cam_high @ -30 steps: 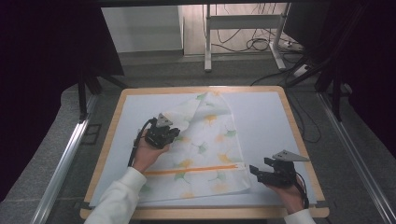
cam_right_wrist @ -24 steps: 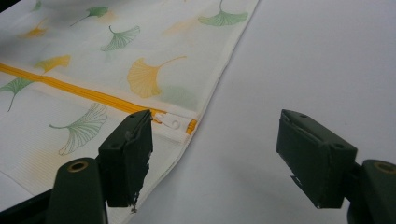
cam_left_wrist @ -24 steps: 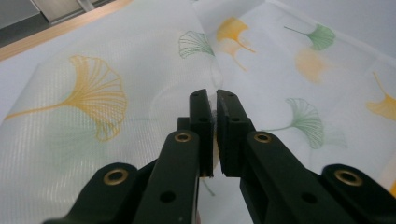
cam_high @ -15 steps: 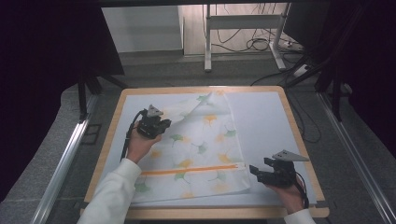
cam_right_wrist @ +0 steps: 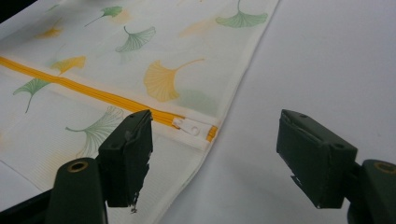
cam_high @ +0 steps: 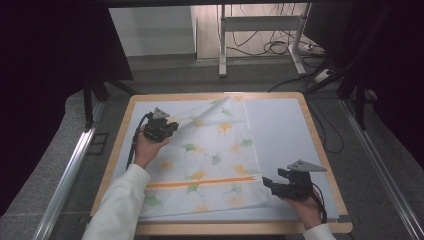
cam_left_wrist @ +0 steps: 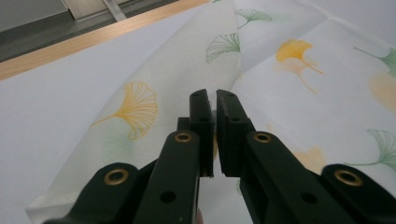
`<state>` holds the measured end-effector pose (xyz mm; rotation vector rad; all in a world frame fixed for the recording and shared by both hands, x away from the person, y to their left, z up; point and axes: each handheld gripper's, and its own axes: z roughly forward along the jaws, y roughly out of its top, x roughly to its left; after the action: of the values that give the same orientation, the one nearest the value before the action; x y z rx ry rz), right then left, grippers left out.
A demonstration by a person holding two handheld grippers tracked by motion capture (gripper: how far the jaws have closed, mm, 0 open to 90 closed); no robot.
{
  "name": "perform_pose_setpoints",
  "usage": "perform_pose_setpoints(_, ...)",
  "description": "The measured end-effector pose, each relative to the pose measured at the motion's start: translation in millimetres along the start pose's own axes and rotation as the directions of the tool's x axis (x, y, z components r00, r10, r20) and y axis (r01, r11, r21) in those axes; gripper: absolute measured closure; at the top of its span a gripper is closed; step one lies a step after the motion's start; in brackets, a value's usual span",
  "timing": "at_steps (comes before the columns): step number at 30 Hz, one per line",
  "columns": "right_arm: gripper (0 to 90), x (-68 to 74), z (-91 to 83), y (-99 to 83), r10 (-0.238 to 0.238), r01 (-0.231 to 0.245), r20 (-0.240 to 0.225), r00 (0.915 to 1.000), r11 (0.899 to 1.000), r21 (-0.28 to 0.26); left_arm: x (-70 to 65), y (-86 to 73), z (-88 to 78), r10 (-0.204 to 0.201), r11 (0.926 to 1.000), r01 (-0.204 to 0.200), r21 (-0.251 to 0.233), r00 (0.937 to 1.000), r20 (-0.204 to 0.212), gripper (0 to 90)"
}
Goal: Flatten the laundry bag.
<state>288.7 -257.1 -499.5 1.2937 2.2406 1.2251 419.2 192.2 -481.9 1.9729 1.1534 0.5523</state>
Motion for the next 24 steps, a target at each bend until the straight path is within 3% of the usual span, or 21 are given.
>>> perform_pose_setpoints(7,27.2,0.8,1.2,0.5,-0.002,0.002,0.003,1.0000,1.000,0.005,16.9,-3.3,7.8,-0.037,0.9993,0.037,-0.009,0.9992,-0.012,86.9)
perform_pose_setpoints(14,27.2,0.5,2.7,0.6,0.003,-0.003,0.008,1.0000,1.000,0.007,39.9,3.4,12.9,-0.078,0.9966,0.077,-0.030,0.9960,-0.042,86.8)
perform_pose_setpoints(18,27.2,2.4,2.5,0.1,-0.003,0.003,0.008,1.0000,1.000,0.008,54.7,3.7,23.7,-0.100,0.9949,0.099,-0.021,0.9924,-0.072,86.8)
perform_pose_setpoints(24,27.2,0.2,3.5,-0.5,-0.001,0.001,0.012,0.9999,1.000,0.016,73.5,7.1,26.3,-0.103,0.9946,0.100,-0.027,0.9872,-0.122,86.3)
